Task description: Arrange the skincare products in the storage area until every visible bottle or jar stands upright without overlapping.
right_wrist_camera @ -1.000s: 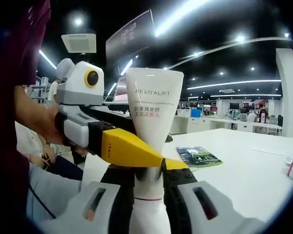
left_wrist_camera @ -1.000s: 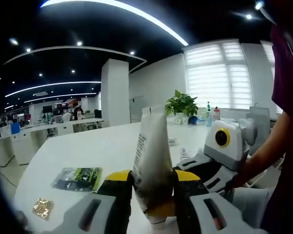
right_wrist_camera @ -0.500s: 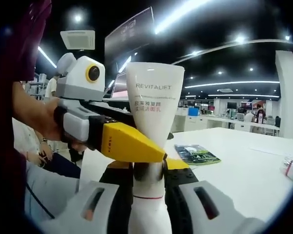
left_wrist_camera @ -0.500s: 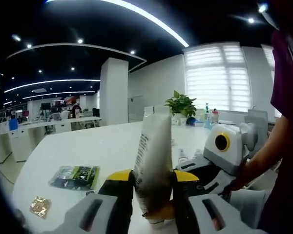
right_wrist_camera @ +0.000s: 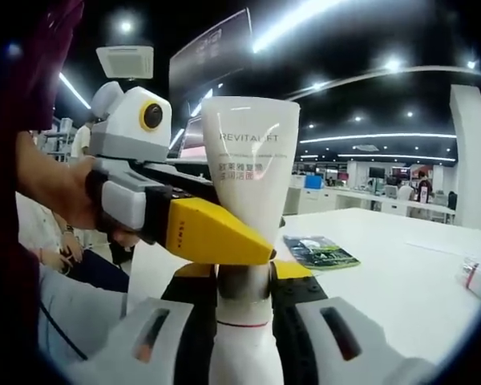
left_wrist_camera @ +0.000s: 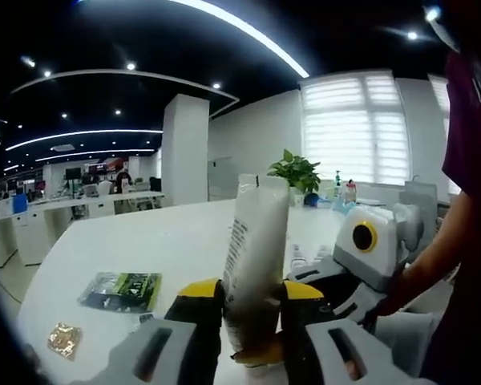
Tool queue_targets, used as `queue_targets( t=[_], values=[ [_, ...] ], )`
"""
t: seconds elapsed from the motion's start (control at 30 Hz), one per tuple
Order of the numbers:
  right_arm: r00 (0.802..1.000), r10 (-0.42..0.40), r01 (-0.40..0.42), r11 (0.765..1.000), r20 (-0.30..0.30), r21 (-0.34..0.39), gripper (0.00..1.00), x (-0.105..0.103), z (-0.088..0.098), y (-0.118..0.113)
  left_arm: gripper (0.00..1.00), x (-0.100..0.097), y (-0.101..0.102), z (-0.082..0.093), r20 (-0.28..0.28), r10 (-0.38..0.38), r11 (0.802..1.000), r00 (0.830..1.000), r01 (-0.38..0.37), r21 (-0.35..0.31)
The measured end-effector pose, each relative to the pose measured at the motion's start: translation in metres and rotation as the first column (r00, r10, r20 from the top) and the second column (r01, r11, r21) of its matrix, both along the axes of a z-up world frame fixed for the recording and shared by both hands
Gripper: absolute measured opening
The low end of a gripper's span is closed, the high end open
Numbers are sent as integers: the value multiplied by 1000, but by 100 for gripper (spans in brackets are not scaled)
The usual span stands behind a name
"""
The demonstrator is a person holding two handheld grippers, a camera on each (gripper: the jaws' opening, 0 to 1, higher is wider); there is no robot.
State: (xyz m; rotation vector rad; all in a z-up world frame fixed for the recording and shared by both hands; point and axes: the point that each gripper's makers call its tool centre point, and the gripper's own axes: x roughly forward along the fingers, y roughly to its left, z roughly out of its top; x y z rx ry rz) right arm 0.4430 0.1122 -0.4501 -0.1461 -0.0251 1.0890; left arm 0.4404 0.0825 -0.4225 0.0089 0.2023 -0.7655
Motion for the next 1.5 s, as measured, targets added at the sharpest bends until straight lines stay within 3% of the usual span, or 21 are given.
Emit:
queue_targets(
  t=[0.23, 0.93, 1.17, 1.4, 1.5],
  values=[
    [1000, -12, 12, 1000, -19, 1, 30, 2, -1, 2, 20, -2, 0, 0, -13, -16, 1000, 1000, 16, -9],
    [999, -40, 40, 999, -28, -15, 34, 0, -2, 3, 13, -4, 1, 1, -36, -27, 999, 999, 25, -47],
    [997, -56, 55, 998, -44, -20, 34, 3, -3, 3, 20, -4, -1, -1, -15, -5, 999, 1000, 4, -32],
    [997, -63, 61, 998, -47, -26, 34, 2, -3, 5, 31, -11, 0, -12, -61, -4, 1000, 998, 3, -2],
    [997, -66, 64, 998, -45, -28, 34, 1, -4, 5, 32, -13, 3, -13, -69, 24, 1000, 997, -24, 2]
  ],
)
